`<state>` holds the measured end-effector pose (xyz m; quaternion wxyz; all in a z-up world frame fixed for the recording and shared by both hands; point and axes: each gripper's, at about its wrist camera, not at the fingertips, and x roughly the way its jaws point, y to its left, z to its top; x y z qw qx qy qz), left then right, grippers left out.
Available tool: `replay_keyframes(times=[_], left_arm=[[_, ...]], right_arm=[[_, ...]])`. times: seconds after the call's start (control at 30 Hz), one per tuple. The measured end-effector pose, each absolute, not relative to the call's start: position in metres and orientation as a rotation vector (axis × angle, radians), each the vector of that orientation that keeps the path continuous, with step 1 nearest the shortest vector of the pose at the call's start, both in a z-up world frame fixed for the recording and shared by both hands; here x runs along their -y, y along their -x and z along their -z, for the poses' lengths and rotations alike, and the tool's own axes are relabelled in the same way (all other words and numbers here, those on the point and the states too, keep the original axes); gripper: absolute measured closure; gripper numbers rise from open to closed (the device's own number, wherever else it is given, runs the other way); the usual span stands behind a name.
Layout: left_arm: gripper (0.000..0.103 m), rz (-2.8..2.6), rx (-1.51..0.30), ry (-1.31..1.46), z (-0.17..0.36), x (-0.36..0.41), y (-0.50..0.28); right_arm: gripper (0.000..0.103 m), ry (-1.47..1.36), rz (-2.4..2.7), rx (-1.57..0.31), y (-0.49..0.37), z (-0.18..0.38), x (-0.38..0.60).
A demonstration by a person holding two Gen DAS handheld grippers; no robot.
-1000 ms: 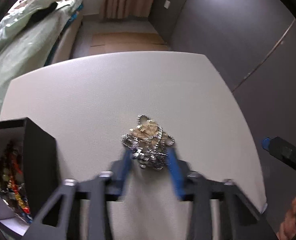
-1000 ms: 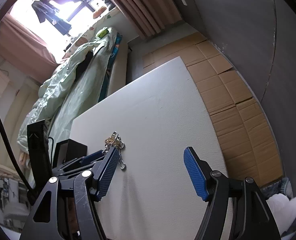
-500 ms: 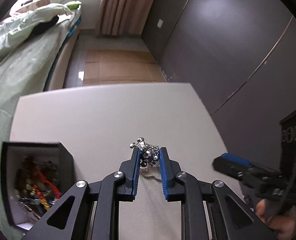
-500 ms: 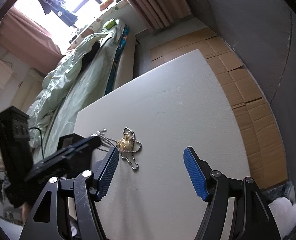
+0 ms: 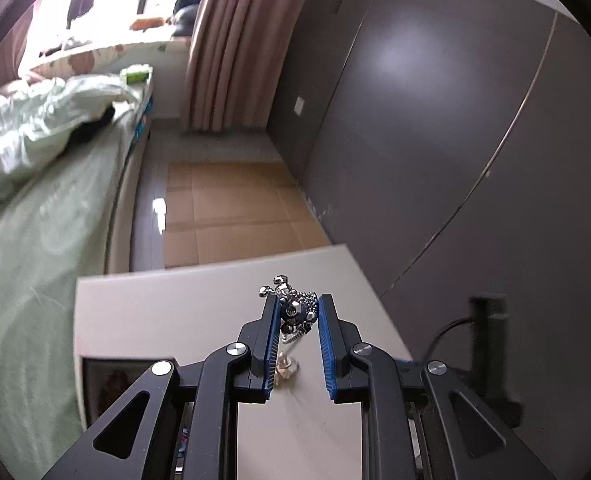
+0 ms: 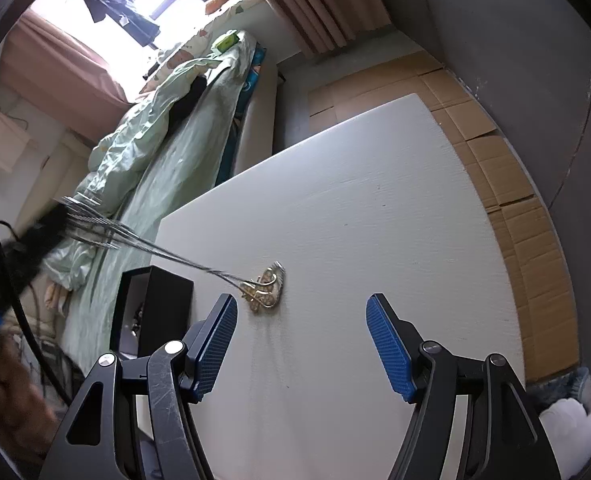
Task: Organize jewelry
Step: 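Lift the silver charms with the left gripper while the right grasps the gold butterfly brooch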
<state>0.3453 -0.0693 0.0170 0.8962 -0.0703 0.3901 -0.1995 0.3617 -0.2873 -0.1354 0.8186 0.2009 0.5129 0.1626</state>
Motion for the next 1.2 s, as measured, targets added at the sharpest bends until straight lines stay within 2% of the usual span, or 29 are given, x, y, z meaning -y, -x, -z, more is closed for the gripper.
replay_keyframes(times=[0.4,0.7,1.1,1.17,1.2], left_arm=[[0.083,0.355,-0.690,0.145,-0.081,0.035,-0.334],[0.083,0.290,-0.664,0.160,-0.092,-0.006,-0.335],[0.083,0.269,-0.665,0.167,-0.096,-0.041,-0.325],[0.083,0.267,-0.670,0.170,-0.094,-0.045,-0.324],[0.083,0.265,-0.673,0.172,-0.093,-0.047,-0.323]], right_arm=[[0.034,-0.330,-0.397,-1.141,-0.375,0.144,0.250],[0.034,-0.077,-0.322,-1.174,-0.384,0.156,0.204],[0.032,0.090,-0.171,-1.161,-0.391,0.168,0.163],[0.035,0.108,-0.151,-1.156,-0.389,0.168,0.160],[0.045,0.130,-0.145,-1.150,-0.388,0.167,0.158]])
